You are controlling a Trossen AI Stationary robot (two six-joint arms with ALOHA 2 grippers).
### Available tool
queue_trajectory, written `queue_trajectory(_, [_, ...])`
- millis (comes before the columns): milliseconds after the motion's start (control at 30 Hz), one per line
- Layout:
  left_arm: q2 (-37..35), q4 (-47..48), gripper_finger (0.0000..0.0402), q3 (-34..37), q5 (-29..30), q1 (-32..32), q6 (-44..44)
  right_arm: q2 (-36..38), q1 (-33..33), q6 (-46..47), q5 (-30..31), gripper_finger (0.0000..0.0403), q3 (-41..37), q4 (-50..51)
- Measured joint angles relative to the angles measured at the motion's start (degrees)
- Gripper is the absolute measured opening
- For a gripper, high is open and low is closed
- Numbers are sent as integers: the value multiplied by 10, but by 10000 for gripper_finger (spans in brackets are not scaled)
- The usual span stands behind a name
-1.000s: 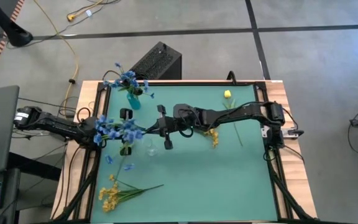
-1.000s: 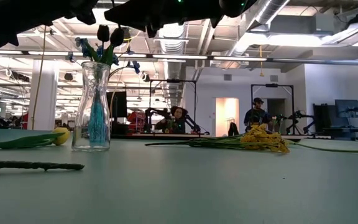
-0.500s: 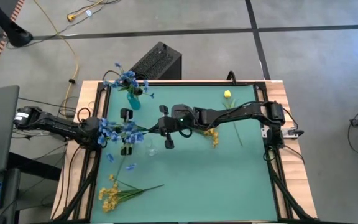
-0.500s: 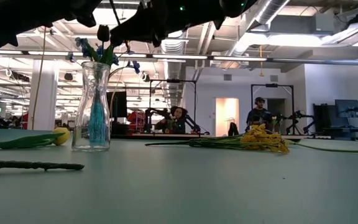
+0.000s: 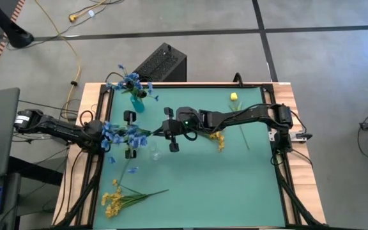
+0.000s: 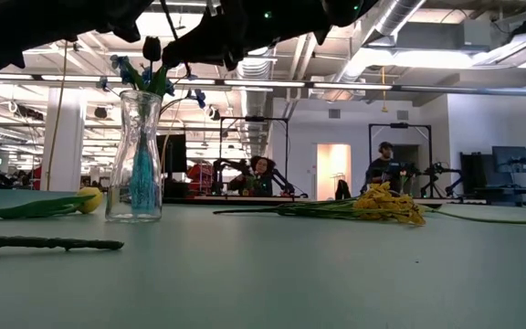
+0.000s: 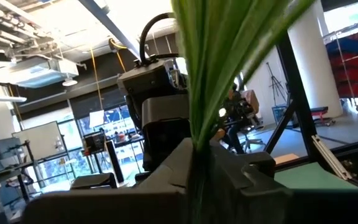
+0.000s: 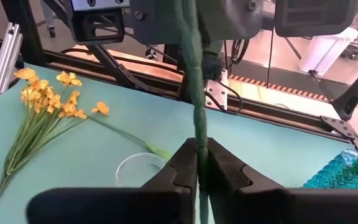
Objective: Sort flowers into vase by color
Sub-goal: Put the blue flowers into the blue vase
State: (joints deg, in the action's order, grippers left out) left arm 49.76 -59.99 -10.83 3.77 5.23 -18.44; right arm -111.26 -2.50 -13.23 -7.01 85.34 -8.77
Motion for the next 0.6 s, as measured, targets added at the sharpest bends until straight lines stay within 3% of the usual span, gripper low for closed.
queue_trajectory(200, [0,3,4,0,0,0,1,0,0,-21,0,112,0,-4])
queue_trajectory(367, [0,3,2,0,13,0,1,5,0,-19,4,190,0,-3])
queue_trajectory(500, [-1,6,2,0,79,0,1,35,-3,-49,11,247,0,49])
queue_trajectory(600, [-11,21,1,0,160,0,-6,66,-7,-51,30,264,0,117])
